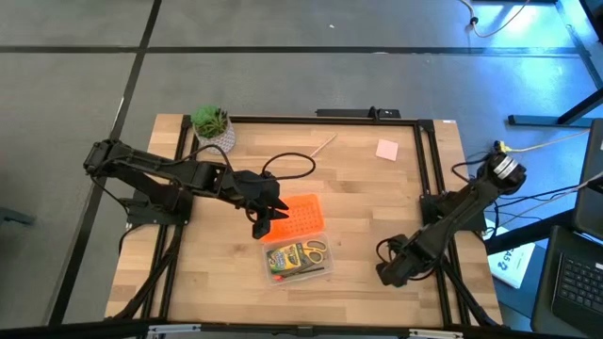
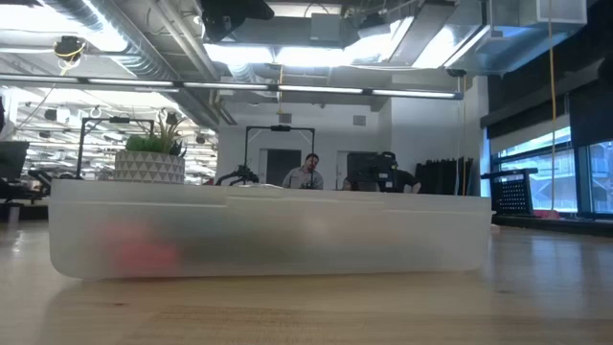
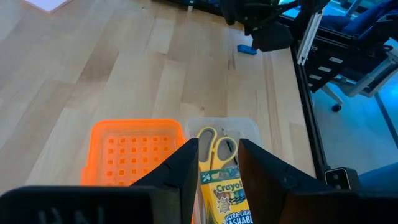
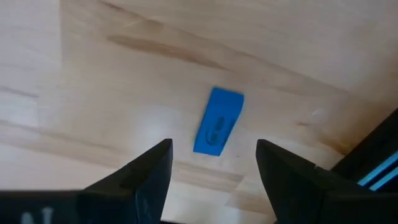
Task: Pack school essentials
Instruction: Put the blue eraser into the orange supply box
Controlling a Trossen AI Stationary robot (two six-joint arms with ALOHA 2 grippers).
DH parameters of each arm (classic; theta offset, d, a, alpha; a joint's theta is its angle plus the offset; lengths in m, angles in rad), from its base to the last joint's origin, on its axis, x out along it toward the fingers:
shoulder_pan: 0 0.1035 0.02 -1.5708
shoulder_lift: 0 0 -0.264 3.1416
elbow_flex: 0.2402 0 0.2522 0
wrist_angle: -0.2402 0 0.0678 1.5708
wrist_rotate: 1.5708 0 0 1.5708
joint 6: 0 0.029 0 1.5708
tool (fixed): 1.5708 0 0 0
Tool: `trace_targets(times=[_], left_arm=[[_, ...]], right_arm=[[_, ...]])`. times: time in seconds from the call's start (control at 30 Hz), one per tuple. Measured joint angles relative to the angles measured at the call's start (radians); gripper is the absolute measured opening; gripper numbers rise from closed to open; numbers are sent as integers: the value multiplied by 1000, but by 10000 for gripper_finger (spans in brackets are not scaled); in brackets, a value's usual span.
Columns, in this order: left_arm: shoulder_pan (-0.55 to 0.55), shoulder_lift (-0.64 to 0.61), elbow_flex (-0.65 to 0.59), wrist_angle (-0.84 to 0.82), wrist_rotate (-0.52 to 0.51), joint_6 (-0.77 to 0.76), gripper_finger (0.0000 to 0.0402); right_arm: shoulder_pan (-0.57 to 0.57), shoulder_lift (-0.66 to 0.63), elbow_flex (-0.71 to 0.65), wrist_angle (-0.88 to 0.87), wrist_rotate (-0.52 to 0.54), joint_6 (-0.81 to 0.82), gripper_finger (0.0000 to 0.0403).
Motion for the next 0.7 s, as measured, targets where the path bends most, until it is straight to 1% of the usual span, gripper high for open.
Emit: trace_targets(times=[0.2, 0.43, 0.5, 0.63, 0.7], left_arm=[[0, 0, 0, 0, 0, 0, 106], [0, 0, 0, 0, 0, -3, 105], [0, 0, 0, 0, 0, -7, 105], [0, 0, 0, 1, 0, -8, 106], [0, 0, 0, 1, 0, -8, 105]], right_arm=[[2, 47, 0, 2, -3, -6, 233], [2, 67, -2, 30, -11, -105, 233], [2, 66, -26, 70, -11, -107, 233], [8, 59, -107, 229, -24, -105, 233], [8, 58, -123, 264, -38, -104, 233]])
